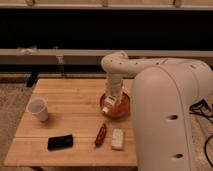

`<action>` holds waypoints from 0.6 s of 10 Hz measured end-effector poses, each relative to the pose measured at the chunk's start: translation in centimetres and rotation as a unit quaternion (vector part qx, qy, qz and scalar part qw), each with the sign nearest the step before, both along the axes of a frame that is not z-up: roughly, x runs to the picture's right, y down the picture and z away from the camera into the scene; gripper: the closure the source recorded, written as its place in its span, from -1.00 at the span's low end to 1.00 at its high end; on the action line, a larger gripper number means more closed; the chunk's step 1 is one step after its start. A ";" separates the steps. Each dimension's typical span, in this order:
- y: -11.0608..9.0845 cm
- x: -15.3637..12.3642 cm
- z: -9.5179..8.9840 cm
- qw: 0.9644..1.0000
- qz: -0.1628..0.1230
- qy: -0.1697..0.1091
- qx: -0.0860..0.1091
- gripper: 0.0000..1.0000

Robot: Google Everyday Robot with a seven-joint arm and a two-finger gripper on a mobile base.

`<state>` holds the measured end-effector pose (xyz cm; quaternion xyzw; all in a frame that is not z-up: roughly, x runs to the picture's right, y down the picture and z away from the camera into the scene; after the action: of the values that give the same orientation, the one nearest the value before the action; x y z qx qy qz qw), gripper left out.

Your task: Place the bottle in the ceramic bowl

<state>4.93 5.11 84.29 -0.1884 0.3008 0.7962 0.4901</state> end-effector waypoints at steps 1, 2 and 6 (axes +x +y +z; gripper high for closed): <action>0.1 -0.2 -0.4 1.000 0.001 -0.002 0.000 -0.60; 0.2 -0.3 -0.5 1.000 0.003 -0.004 -0.001 -0.60; 0.2 -0.4 -0.5 1.000 0.004 -0.008 0.000 -0.60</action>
<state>4.49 5.36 83.81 -0.1961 0.2963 0.7964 0.4893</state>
